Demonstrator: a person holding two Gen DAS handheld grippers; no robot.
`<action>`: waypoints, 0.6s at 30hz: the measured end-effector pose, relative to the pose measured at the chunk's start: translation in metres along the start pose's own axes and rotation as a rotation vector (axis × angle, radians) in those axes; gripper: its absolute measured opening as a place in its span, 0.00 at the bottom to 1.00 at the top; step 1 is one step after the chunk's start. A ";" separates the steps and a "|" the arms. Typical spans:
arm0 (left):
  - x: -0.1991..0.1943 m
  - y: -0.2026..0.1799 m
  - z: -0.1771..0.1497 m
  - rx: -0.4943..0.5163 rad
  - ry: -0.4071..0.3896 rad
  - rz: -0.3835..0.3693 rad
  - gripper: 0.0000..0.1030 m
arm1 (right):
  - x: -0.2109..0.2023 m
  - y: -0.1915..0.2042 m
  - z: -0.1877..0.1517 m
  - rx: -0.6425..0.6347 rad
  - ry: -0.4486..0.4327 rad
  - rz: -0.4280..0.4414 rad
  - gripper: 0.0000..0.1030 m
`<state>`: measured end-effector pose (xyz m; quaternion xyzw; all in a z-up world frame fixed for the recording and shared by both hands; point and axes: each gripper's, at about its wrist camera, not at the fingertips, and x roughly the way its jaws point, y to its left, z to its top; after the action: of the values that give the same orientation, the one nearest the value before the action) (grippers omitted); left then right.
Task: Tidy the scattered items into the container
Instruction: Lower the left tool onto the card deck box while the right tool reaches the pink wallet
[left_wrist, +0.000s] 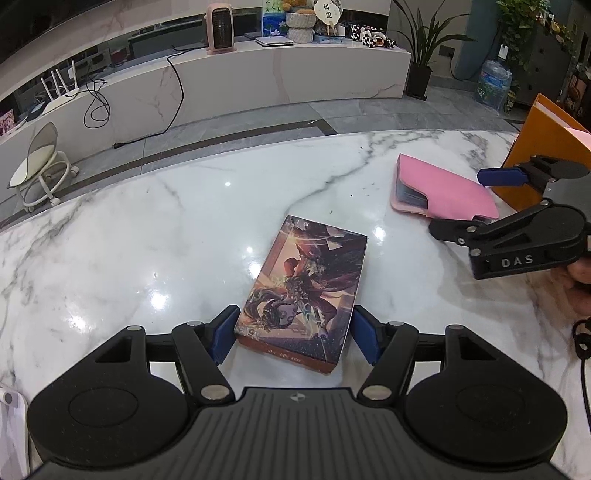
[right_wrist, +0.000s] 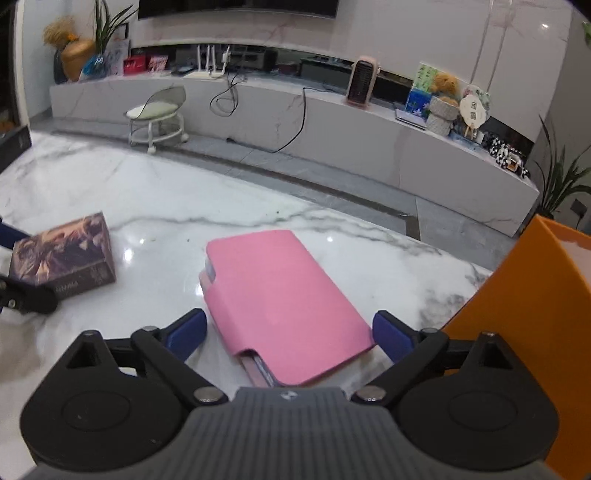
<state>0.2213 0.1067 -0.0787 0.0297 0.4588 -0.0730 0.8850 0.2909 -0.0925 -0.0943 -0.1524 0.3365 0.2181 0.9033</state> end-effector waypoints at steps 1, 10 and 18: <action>0.000 0.000 0.001 -0.001 0.001 0.000 0.74 | 0.003 0.000 -0.001 0.004 0.002 -0.008 0.97; -0.002 0.000 0.003 -0.003 0.023 0.008 0.72 | -0.002 0.002 0.010 -0.013 0.092 -0.002 0.83; -0.011 -0.003 0.003 -0.001 0.049 0.015 0.70 | -0.030 0.030 0.003 -0.188 0.167 0.018 0.60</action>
<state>0.2170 0.1043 -0.0675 0.0346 0.4801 -0.0653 0.8741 0.2567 -0.0743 -0.0759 -0.2509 0.3900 0.2434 0.8519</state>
